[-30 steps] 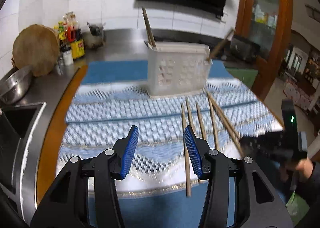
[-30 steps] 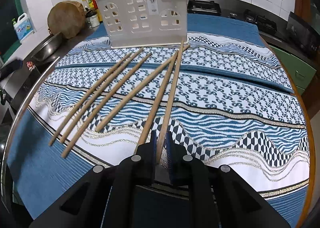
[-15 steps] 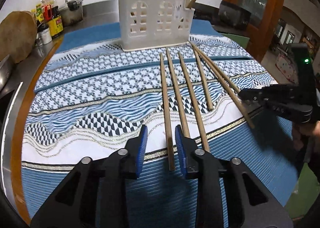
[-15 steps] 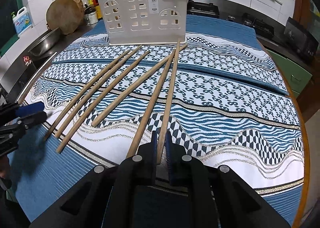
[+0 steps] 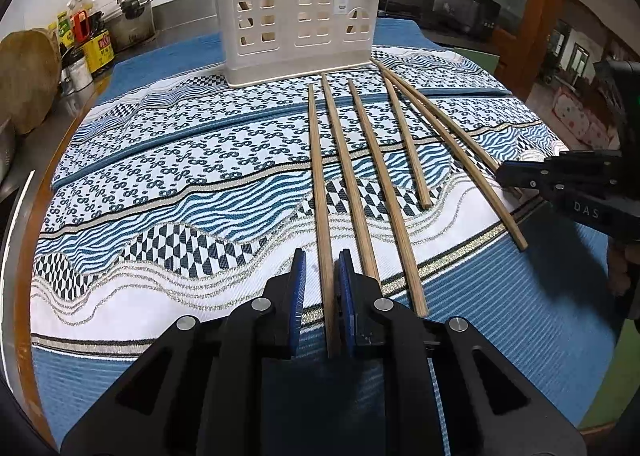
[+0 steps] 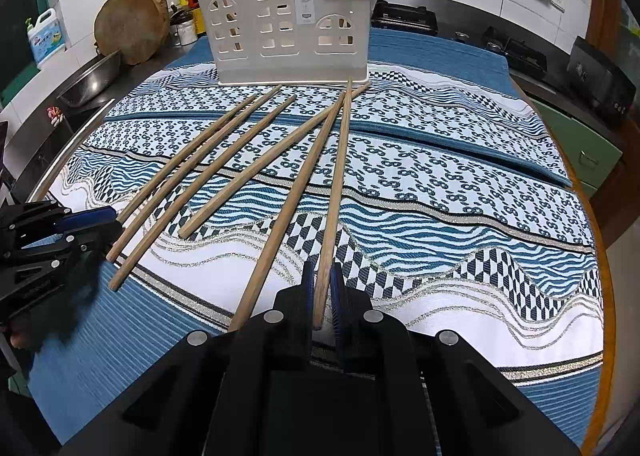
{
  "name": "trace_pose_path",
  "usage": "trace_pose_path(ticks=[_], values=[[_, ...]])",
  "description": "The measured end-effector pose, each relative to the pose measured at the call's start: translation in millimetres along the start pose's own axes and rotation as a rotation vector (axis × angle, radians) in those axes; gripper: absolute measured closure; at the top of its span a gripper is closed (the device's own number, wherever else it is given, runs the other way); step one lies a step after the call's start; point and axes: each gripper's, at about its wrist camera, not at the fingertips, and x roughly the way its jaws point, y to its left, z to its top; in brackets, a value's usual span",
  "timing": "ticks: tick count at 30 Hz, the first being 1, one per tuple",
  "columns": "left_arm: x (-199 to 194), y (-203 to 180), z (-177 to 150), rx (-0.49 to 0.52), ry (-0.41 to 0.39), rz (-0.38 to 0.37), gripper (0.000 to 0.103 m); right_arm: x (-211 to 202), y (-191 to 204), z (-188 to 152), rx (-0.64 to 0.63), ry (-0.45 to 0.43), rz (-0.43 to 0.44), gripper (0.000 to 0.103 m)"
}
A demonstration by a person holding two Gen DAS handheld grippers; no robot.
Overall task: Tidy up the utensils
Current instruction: 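Grasp a chopstick upright with the left tool, then lift the chopstick in the left tool toward the holder while the right tool grasps another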
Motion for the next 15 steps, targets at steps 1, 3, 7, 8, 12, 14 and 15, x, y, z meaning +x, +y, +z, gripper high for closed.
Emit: trace_pose_path(ticks=[1,3,7,8,12,14,15], values=[[0.0,-1.3,0.1,0.007,0.001,0.006,0.087,0.4,0.4,0.0,-0.001,-0.002,-0.001,0.095],[0.3,-6.1,-0.1,0.019,0.0,0.033,0.087,1.1,0.7,0.3,-0.005,-0.005,-0.004,0.094],[1.3,-16.6,-0.7,0.054,-0.006,0.079,0.094,1.4,0.8,0.1,-0.003,-0.012,-0.007,0.094],[1.2,-17.2,-0.3,0.058,-0.007,0.083,0.095,1.4,0.3,0.4,-0.002,-0.013,-0.006,0.094],[-1.5,-10.7,2.2,0.011,-0.003,0.066,0.098,-6.9,-2.5,-0.5,0.009,-0.027,-0.005,0.095],[-4.8,-7.5,2.2,0.001,-0.008,0.061,0.098,-15.7,-4.1,-0.1,0.009,-0.044,-0.006,0.095],[-7.0,-6.4,2.7,0.0,-0.014,0.06,0.098,-22.2,-4.9,0.8,0.008,-0.059,-0.008,0.095]])
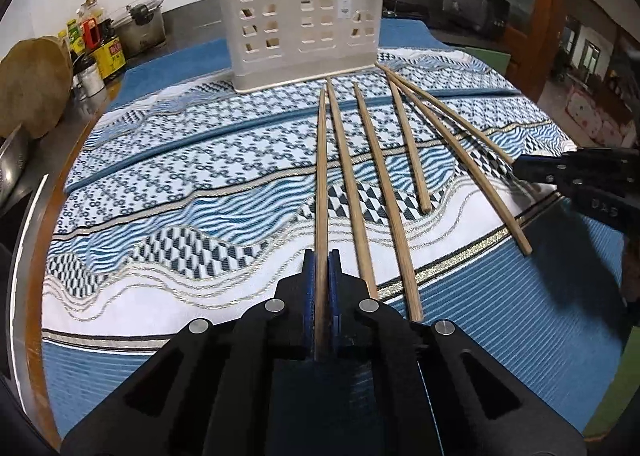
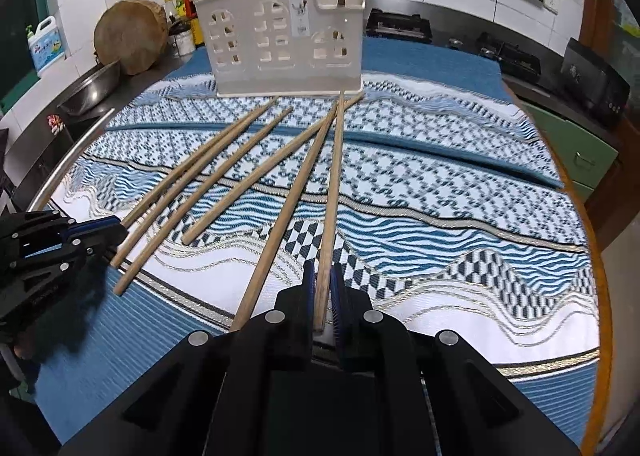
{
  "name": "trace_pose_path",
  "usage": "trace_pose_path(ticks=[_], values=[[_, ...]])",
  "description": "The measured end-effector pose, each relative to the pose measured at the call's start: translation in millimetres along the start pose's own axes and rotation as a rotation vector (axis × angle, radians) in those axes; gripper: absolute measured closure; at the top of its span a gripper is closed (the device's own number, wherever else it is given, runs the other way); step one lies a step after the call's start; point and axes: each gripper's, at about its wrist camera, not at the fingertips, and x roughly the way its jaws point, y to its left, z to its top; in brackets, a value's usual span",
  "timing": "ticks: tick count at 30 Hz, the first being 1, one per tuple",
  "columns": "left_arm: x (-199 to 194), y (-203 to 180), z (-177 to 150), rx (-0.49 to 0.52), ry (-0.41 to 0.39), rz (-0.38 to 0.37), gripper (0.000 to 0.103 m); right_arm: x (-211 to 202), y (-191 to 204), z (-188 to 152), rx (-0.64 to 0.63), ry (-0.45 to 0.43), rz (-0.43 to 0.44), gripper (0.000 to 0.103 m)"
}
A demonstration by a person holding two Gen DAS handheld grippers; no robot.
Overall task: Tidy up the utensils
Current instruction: 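Lift the chopstick in the left tool toward the holder while the right tool grasps another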
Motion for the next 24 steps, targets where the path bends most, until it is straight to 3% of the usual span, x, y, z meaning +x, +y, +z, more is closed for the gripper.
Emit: trace_pose_path(ticks=[12,24], values=[[-59.0,19.6,26.1,-0.034,-0.167,-0.019,0.098,-82.5,-0.8,47.0,-0.031,-0.219,-0.019,0.096],[-77.2,37.9,62.2,-0.055,-0.256,-0.028,0.098,-105.0,18.9,121.5,-0.126,-0.285,-0.002,0.096]])
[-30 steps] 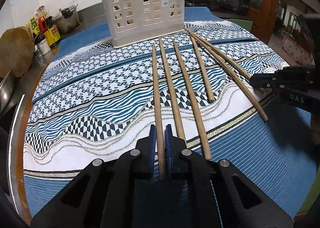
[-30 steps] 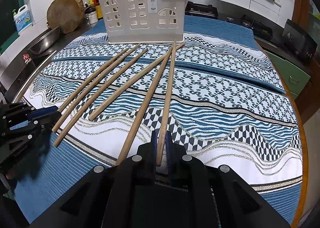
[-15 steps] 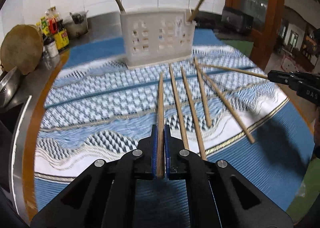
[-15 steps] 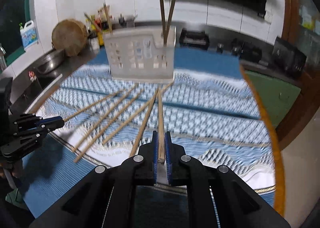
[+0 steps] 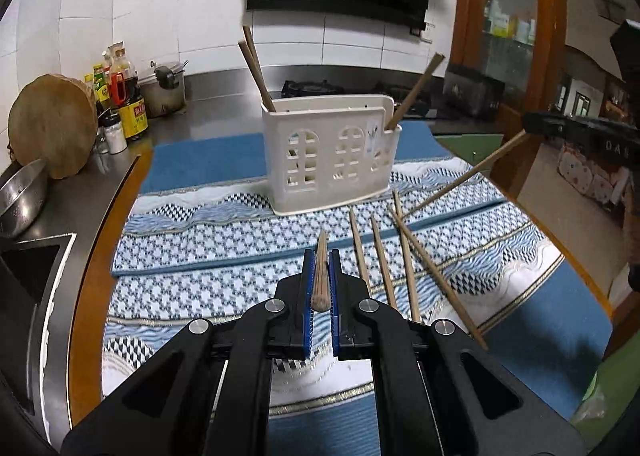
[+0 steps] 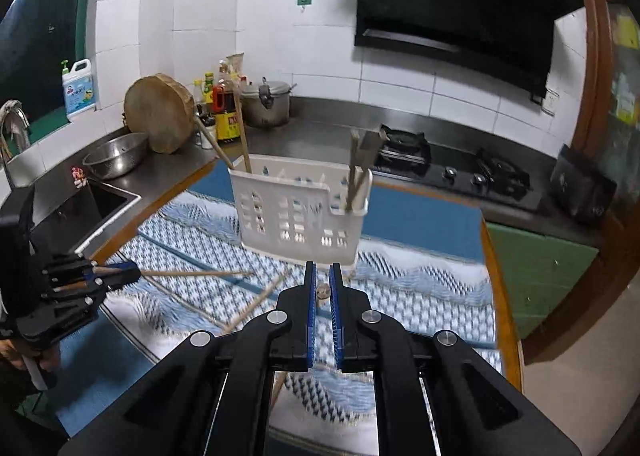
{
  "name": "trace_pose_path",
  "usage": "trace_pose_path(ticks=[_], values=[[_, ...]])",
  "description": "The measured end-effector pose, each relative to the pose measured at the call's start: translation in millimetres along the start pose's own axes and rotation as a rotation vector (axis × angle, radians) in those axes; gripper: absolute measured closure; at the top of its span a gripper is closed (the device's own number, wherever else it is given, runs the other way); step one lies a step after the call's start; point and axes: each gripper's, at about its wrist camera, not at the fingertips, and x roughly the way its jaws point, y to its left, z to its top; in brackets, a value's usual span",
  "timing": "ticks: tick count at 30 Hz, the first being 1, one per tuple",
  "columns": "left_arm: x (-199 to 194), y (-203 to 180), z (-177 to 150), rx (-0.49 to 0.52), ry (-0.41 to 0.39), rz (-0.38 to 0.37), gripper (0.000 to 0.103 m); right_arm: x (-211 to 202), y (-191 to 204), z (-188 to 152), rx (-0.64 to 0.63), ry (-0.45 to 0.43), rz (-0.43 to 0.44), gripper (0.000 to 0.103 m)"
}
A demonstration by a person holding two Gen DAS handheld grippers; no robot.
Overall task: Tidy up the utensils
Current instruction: 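Lift the chopstick in the left tool toward the holder while the right tool grasps another, then lower both held chopsticks into the white holder and open both tools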
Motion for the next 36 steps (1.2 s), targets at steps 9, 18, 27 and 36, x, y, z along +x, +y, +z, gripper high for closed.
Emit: trace_pose_path(ticks=[9,18,27,36], values=[[2.7,14.3,25.5,-0.013,-0.014,-0.022,0.098,-7.7,2.2,69.5,-0.061,-0.043,0.003,0.096],[-3.9,18.6,54.2,0.024,-0.04,-0.029,0.098,-10.0,5.8,140.7,-0.079,-0.153,-0.029,0.096],[-16.3,21.5,75.7,0.026,-0.076,-0.056,0.098,24.3,-3.1,169.4,-0.029,-0.181,-0.067,0.096],[-35.0,11.7,111.4,0.062,-0.155,-0.08,0.098,46.9,-7.2,172.3,-0.03,-0.203,-0.112,0.096]])
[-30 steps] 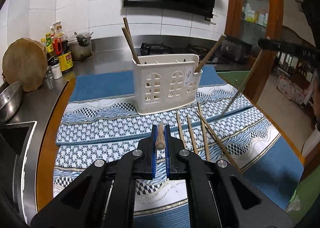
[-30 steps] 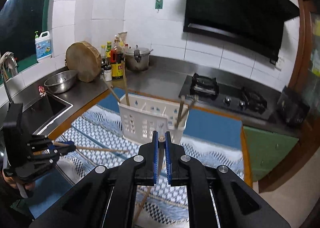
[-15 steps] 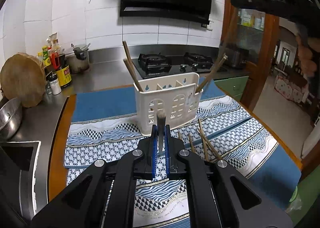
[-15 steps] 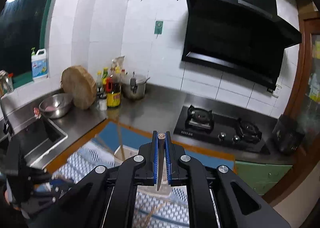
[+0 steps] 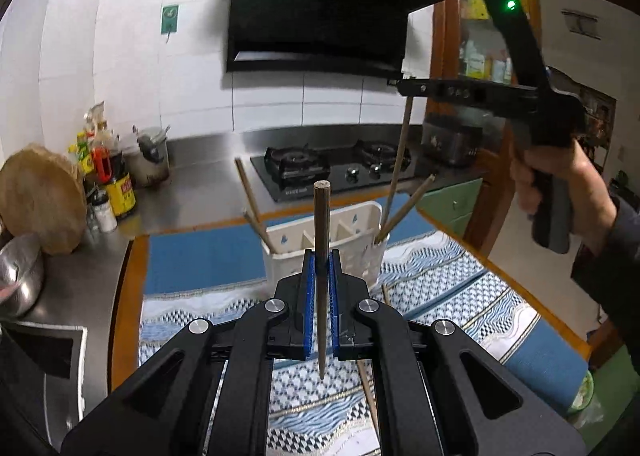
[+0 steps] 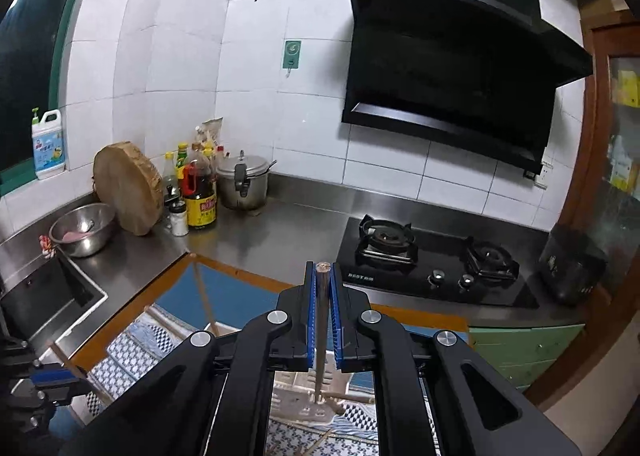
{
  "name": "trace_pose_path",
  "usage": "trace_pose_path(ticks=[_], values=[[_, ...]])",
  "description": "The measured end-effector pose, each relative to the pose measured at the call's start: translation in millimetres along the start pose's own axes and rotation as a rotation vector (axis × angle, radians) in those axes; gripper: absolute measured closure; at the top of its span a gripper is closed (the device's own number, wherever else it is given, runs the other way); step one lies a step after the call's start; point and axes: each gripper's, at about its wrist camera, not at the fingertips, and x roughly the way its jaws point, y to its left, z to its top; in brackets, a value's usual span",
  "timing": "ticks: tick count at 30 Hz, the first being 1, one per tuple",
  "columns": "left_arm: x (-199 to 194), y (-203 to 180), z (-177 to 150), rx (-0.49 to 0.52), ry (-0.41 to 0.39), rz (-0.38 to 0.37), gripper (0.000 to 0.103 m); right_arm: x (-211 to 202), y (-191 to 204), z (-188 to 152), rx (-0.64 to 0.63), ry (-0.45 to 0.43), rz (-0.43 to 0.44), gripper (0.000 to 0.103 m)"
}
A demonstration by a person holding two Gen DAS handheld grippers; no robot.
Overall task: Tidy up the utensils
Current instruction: 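Lower both held chopsticks into the white holder and open both tools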
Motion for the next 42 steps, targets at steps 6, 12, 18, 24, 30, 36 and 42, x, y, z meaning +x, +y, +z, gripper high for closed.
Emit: trace_pose_path(ticks=[6,12,18,24,30,36,42], values=[[-1.0,-7.3,26.9,0.008,-0.046,-0.016,0.098,11.0,-2.7,5.5,0.001,-0.017,-0.005,0.096],[2.1,-12.3,61.0,0.017,-0.105,-0.011,0.098,43.1,-3.7,-17.0,0.025,0.054,0.027,0.096],[15.0,-8.8,90.4,0.013,-0.154,0.028,0.098,56.9,-1.5,-40.6,-0.001,0.11,0.03,0.096],[47.7,4.1,103.5,-0.012,-0.16,0.085,0.098,48.3,-6.7,-51.8,-0.017,0.108,0.023,0.096],[67.6,13.8,101.9,-0.035,-0.156,0.11,0.098,36.0,-11.1,-58.4,-0.022,0.094,0.032,0.086],[92.5,19.7,93.5,-0.059,-0.102,0.11,0.098,20.9,-13.0,-69.7,-0.013,0.082,0.047,0.073],[111.0,19.0,82.4,-0.05,-0.05,0.101,0.097,-0.7,-9.9,-91.3,-0.011,0.092,0.071,0.062]])
